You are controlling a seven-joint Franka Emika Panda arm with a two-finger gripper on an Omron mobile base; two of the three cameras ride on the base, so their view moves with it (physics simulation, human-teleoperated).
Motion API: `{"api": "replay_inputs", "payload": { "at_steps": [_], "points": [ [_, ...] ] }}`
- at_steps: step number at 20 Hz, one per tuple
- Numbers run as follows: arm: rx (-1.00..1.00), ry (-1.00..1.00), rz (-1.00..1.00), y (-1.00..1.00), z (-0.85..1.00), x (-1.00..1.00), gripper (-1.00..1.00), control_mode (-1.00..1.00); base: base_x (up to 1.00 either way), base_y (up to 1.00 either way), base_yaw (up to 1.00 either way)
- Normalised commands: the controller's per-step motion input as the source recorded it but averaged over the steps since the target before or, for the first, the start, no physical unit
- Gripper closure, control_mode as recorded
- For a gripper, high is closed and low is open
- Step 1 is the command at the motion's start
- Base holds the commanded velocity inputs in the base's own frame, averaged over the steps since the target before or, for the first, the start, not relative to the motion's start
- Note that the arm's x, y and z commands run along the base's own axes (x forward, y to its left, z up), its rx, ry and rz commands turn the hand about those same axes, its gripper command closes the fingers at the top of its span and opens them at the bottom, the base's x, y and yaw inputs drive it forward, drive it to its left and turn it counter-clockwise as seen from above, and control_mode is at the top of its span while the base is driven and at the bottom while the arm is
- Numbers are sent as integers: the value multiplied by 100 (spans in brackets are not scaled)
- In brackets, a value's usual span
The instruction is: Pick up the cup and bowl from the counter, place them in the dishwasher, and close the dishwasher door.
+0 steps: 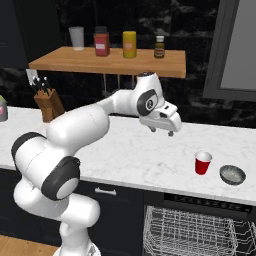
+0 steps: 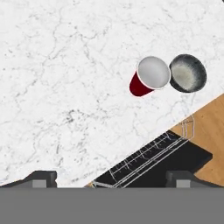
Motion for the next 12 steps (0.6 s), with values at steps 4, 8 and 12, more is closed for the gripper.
{"api": "replay_inputs", "payload": {
  "at_steps": [4, 8, 12],
  "points": [
    [4, 0, 0, -62, -21, 4, -100, -100, 0, 0, 0],
    [3, 0, 2, -23, -34, 0, -100, -100, 0, 0, 0],
    [0, 0, 5, -17, -42, 1, -100, -100, 0, 0, 0]
  ]
}}
